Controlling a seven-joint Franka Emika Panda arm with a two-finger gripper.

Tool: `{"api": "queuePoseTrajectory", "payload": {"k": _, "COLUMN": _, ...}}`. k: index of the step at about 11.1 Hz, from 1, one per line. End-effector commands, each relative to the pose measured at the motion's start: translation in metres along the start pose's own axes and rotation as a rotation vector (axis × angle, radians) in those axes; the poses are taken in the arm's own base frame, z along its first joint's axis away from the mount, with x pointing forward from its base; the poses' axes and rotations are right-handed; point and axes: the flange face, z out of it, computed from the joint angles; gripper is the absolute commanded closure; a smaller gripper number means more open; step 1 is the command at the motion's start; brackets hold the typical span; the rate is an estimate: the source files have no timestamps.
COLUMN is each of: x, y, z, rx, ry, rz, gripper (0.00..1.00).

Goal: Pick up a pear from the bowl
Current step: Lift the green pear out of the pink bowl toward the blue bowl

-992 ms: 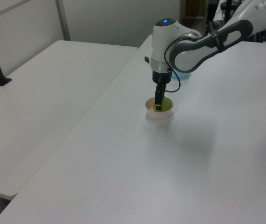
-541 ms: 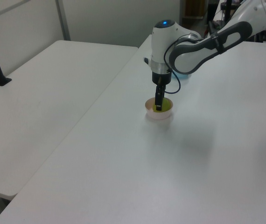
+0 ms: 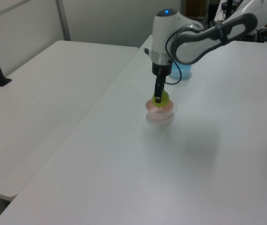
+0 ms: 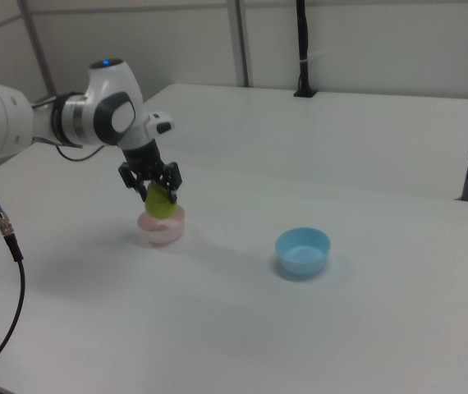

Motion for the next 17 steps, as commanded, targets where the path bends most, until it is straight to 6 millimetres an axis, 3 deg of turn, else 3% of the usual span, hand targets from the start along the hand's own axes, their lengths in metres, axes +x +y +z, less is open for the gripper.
{"api": "queuePoseTrajectory", "payload": {"k": 1, "x": -0.010, "y": 0.001, "z": -0.075, "rx": 0.006, "ry": 0.004, "rz": 0.026, "gripper": 0.36}}
{"api": "queuePoseTrajectory", "payload": {"k": 3, "x": -0.014, "y": 0.019, "z": -0.105, "rx": 0.000, "ry": 0.036, "rz": 0.049, "gripper": 0.36}}
{"api": "queuePoseTrajectory", "payload": {"k": 8, "x": -0.025, "y": 0.110, "z": -0.095, "rx": -0.031, "ry": 0.029, "rz": 0.091, "gripper": 0.36}}
{"api": "queuePoseTrajectory", "payload": {"k": 11, "x": -0.034, "y": 0.161, "z": -0.060, "rx": -0.036, "ry": -0.017, "rz": 0.097, "gripper": 0.36}}
{"api": "queuePoseTrajectory", "payload": {"k": 13, "x": -0.025, "y": 0.165, "z": -0.039, "rx": -0.056, "ry": 0.038, "rz": 0.088, "gripper": 0.35}}
{"api": "queuePoseTrajectory", "payload": {"k": 14, "x": -0.025, "y": 0.165, "z": -0.015, "rx": -0.054, "ry": 0.009, "rz": 0.085, "gripper": 0.35}}
{"api": "queuePoseTrajectory", "payload": {"k": 17, "x": -0.017, "y": 0.161, "z": 0.030, "rx": -0.060, "ry": 0.021, "rz": 0.078, "gripper": 0.34}}
